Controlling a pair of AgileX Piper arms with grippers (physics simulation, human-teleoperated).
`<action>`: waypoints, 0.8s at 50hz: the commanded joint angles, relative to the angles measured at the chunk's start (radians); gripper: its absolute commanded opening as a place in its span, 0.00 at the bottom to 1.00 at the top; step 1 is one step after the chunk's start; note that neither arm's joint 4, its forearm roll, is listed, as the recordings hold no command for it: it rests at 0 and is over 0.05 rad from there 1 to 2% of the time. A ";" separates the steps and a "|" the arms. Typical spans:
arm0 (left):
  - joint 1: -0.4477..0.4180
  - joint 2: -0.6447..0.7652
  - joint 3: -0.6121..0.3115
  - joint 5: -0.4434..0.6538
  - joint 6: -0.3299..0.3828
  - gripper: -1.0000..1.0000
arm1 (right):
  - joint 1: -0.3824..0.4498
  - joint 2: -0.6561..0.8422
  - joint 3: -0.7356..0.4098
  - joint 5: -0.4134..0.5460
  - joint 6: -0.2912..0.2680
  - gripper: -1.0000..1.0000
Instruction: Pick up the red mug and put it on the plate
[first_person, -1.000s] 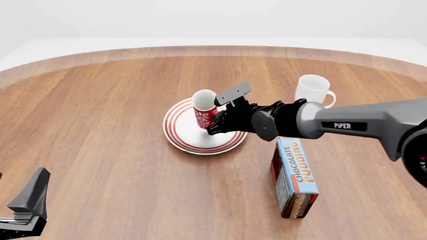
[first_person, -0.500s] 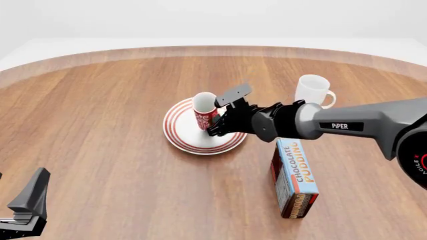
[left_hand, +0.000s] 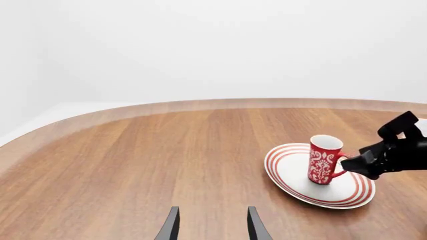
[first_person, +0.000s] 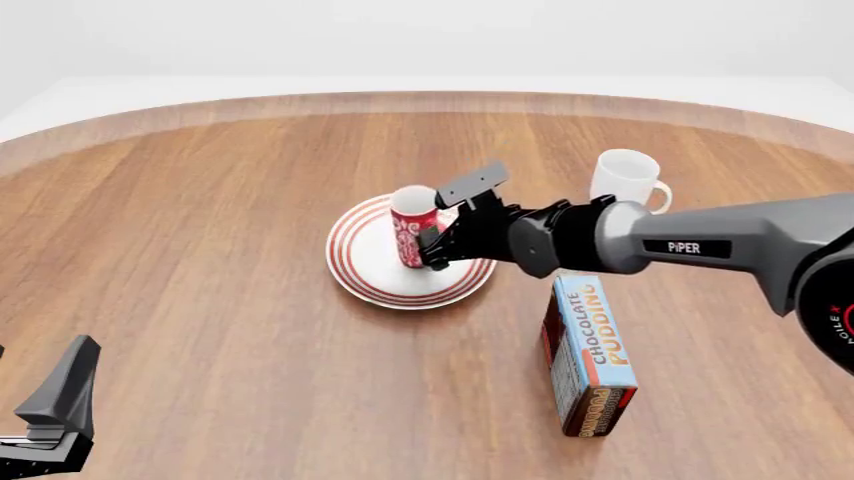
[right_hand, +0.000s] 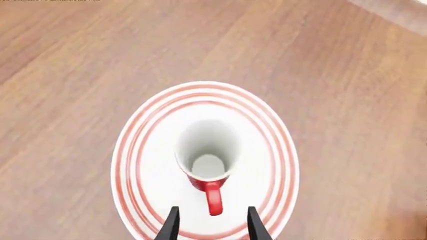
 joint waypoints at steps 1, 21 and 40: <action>0.000 0.000 0.000 0.000 0.000 1.00 | -0.002 -0.013 0.012 -0.006 0.003 1.00; 0.000 0.000 0.000 0.000 0.000 1.00 | 0.006 -0.124 0.090 -0.035 0.018 1.00; 0.000 0.000 0.000 0.000 0.000 1.00 | 0.011 -0.298 0.213 -0.043 0.015 1.00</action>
